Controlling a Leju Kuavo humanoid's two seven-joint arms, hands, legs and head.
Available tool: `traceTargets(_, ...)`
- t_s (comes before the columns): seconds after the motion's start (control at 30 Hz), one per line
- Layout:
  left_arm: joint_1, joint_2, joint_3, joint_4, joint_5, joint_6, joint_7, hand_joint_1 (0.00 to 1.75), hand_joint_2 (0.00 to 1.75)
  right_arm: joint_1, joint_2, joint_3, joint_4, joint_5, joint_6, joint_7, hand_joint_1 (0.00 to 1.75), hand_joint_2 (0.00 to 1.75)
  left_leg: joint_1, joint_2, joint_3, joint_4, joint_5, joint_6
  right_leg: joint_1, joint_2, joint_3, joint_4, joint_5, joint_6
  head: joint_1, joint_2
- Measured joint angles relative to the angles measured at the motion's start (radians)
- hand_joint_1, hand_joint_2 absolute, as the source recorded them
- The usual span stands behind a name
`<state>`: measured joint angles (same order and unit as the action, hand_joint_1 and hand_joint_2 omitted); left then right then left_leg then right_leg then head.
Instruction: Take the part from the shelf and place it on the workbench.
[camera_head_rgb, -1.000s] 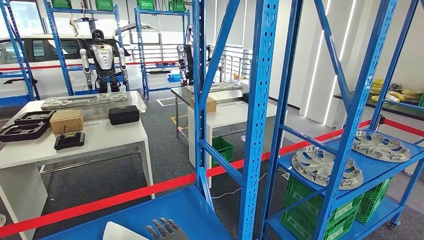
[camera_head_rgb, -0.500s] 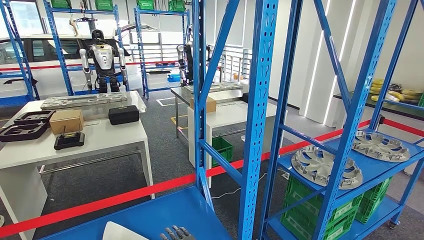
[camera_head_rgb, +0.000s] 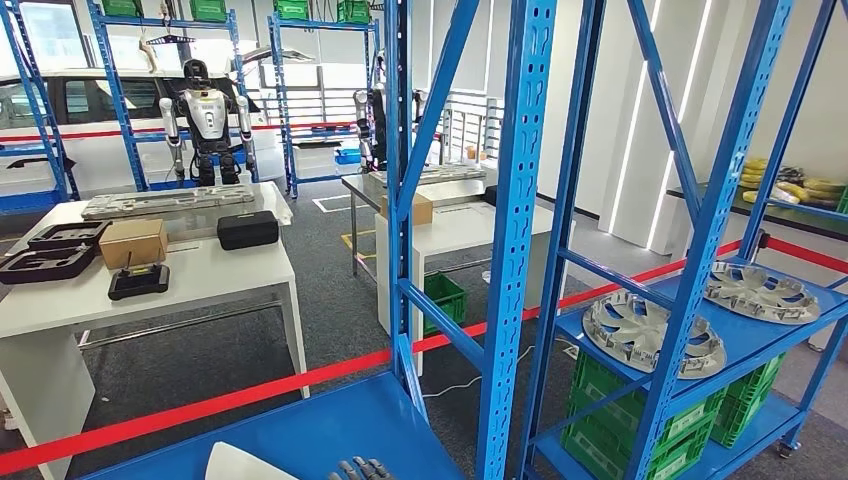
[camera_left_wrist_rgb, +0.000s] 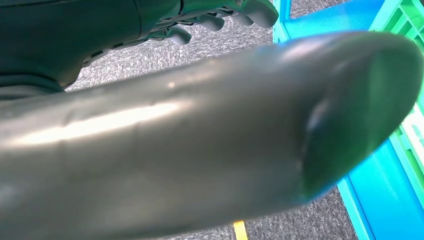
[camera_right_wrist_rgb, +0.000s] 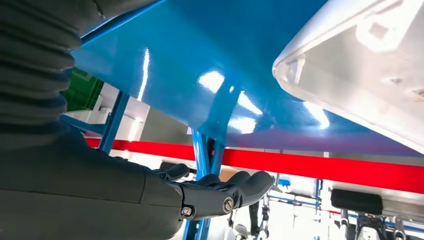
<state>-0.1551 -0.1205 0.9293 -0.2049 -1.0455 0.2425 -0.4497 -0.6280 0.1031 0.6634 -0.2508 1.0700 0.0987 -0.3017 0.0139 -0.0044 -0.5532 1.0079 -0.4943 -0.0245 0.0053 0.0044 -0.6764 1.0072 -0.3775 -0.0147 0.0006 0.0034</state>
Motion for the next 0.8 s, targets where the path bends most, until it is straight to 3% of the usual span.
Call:
traceTargets(0.47, 0.001, -0.008, -0.008, 0.000, -0.012, -0.007, 0.013, 0.00, 0.00, 0.004, -0.016, 0.002, 0.006, 0.031, 0.022, 0.000, 0.00, 1.75, 0.000, 0.000, -0.003, 0.000, 0.000, 0.000, 0.000, 0.000, 0.000, 0.000, 0.000, 0.000, 0.000, 0.000)
traceTargets(0.6, 0.000, -0.010, -0.012, 0.000, -0.020, -0.009, 0.018, 0.00, 0.00, -0.002, -0.015, 0.026, 0.006, 0.109, 0.016, -0.003, 0.00, 1.75, 0.000, 0.000, -0.007, 0.000, -0.001, 0.001, 0.000, 0.000, 0.000, 0.000, -0.001, 0.000, 0.000, 0.000)
traceTargets(0.8, -0.002, -0.017, -0.015, 0.000, -0.027, -0.009, 0.026, 0.00, 0.00, -0.021, -0.001, 0.141, 0.006, 0.279, 0.021, 0.013, 0.00, 1.75, 0.001, 0.000, -0.007, 0.000, -0.001, 0.000, 0.000, 0.000, 0.000, 0.000, -0.001, 0.000, 0.000, 0.000)
